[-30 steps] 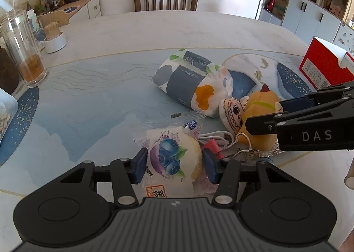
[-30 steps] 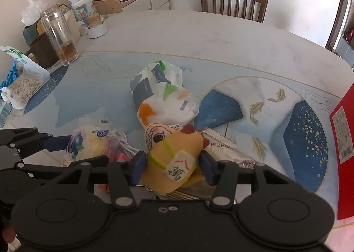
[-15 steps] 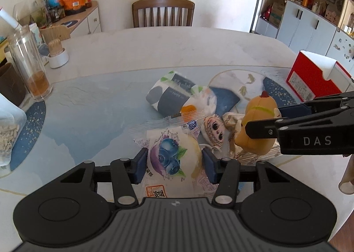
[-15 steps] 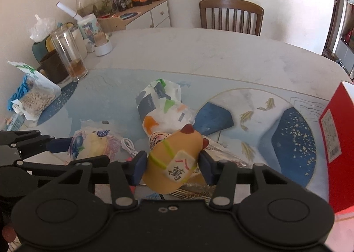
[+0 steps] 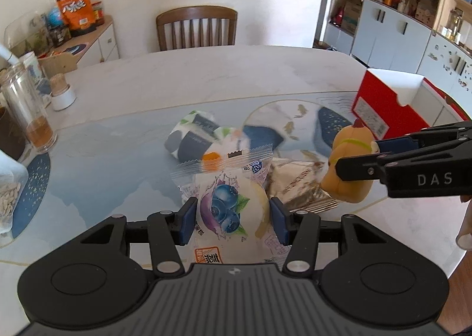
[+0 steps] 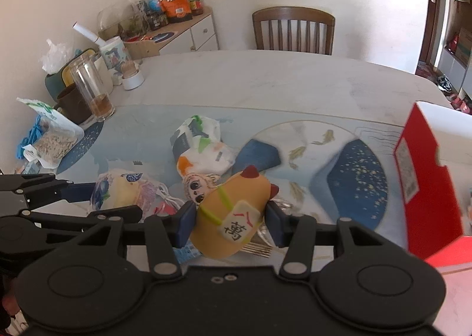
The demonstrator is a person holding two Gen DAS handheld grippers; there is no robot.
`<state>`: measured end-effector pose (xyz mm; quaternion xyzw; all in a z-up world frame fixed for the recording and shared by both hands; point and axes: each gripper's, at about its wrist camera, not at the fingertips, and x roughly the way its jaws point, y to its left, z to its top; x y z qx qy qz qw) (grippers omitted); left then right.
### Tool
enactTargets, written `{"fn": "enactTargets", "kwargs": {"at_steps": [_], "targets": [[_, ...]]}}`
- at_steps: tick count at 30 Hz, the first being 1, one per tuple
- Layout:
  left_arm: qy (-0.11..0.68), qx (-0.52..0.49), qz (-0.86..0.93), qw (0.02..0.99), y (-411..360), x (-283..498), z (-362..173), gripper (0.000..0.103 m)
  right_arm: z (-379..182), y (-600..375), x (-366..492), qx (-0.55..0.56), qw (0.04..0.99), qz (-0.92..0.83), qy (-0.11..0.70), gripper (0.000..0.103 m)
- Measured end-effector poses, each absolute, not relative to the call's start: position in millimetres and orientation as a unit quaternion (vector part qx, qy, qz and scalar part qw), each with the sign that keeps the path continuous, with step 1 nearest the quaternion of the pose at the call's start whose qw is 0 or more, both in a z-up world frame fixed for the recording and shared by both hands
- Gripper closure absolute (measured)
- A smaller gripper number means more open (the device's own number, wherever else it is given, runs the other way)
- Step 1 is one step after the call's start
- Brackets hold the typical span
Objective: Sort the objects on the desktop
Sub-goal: 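Carry the bread bag and cat bun over the red shoebox with both tools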
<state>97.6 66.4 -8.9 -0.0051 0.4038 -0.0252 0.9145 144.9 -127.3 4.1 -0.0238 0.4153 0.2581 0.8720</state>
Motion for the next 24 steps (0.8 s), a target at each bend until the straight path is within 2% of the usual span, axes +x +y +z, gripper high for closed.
{"fn": "enactTargets", "kwargs": {"at_steps": [24], "targets": [[0.37, 0.02, -0.102, 0.923, -50, 148, 29, 0.052, 42, -259, 176, 0.016, 0.9, 0.207, 0.384, 0.053]]}}
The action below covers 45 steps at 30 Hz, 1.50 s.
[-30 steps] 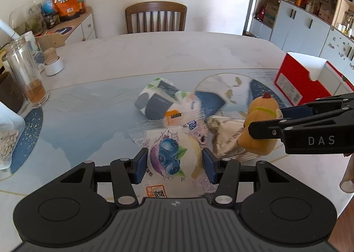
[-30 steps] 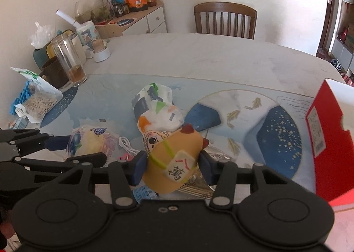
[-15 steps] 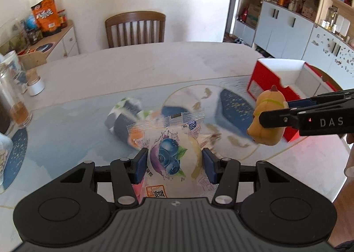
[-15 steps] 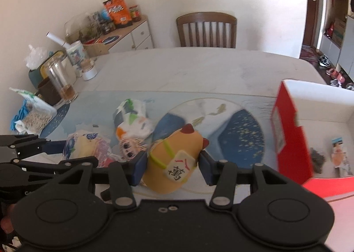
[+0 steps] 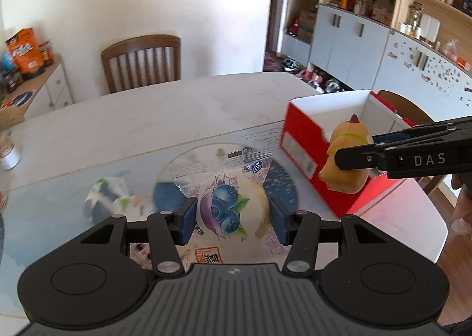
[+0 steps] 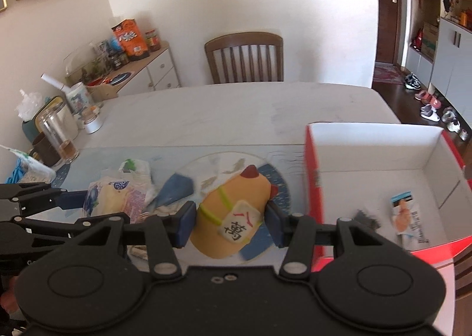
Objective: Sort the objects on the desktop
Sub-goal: 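Carry the bread bag and cat bun over the red shoebox with both tools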
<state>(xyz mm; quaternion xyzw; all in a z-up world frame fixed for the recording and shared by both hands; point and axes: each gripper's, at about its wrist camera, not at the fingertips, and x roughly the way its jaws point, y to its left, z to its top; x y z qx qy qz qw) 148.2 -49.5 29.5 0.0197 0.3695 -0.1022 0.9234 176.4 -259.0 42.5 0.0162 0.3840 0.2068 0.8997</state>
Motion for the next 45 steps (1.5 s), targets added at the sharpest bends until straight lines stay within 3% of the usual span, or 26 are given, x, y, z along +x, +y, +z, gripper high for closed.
{"fn": "enactTargets", "kwargs": {"at_steps": [25, 45], "targets": [[0.37, 0.076, -0.19, 0.906, -210, 217, 32, 0.052, 33, -400, 210, 0.039, 0.911, 0.13, 0.389, 0.053], [0.419, 0.126, -0.203, 0.876, -276, 306, 1, 0.052, -15, -433, 259, 0.018, 0.884, 0.127, 0.449, 0.053]]}}
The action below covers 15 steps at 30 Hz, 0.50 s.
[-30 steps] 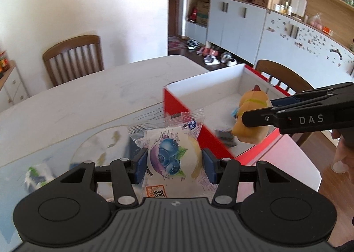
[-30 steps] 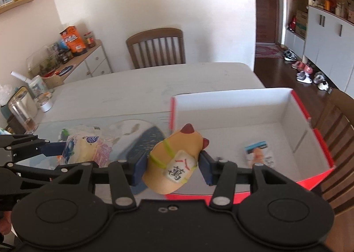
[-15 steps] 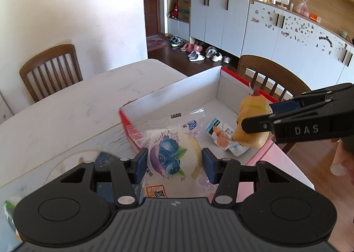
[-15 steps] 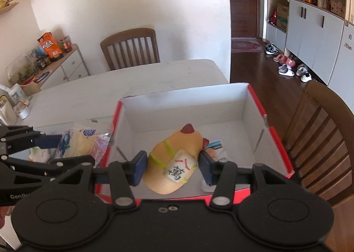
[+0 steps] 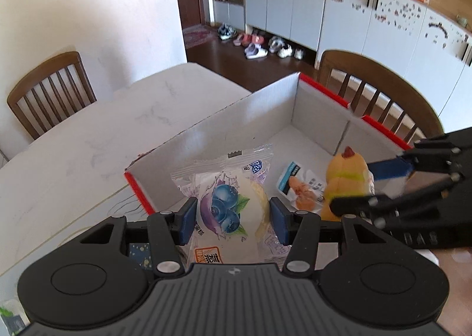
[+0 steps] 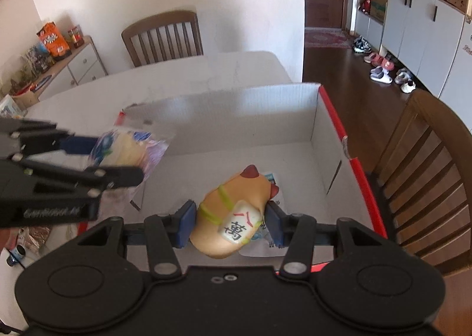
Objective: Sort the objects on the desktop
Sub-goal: 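Carry the bread bag and cat bun over the red shoebox with both tools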
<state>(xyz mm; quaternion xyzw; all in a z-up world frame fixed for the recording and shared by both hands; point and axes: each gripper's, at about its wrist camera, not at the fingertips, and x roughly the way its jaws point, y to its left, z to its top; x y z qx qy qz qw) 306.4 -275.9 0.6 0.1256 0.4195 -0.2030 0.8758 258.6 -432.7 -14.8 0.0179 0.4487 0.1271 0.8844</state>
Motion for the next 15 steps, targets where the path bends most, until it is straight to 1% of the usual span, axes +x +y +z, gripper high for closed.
{"fn": "enactTargets", "kwargs": {"at_steps": [8, 15], "targets": [[0.452, 0.151, -0.196, 0.857, -296, 342, -26, 0.052, -35, -426, 272, -0.006, 0.869, 0.142, 0.474, 0.053], [0.483, 0.172, -0.19, 0.837, -307, 355, -53, 0.052, -52, -419, 281, -0.033, 0.854, 0.151, 0.496, 0.053]]}}
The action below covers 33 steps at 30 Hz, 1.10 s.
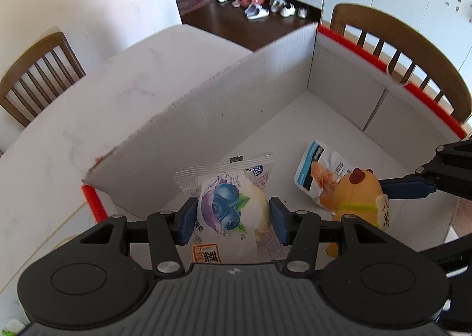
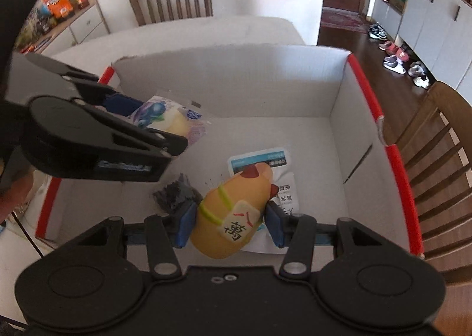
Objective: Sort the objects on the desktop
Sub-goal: 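Carry the bread bag and cat bun over the red shoebox with both tools, then open both tools to drop the bread bag and cat bun into the shoebox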
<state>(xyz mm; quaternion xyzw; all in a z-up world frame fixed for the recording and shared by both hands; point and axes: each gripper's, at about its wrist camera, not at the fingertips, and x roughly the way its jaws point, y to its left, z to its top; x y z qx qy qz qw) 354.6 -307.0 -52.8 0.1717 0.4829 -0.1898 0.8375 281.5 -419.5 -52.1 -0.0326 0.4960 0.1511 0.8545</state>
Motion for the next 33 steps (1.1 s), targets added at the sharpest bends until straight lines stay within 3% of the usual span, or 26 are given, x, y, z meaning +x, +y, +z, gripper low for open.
{"fn": "enactTargets", "kwargs": {"at_steps": [23, 28, 33], "targets": [[0.514, 0.162, -0.176, 0.824, -303, 360, -62, 0.051, -65, -419, 285, -0.047, 0.842, 0.177, 0.508, 0.049], [0.5, 0.152, -0.175, 0.834, -299, 352, -55, 0.044, -59, -427, 282, -0.037, 0.847, 0.182, 0.498, 0.039], [0.489, 0.133, -0.178, 0.843, -300, 344, -41, 0.041, -48, -433, 277, -0.029, 0.853, 0.186, 0.486, 0.037]]}}
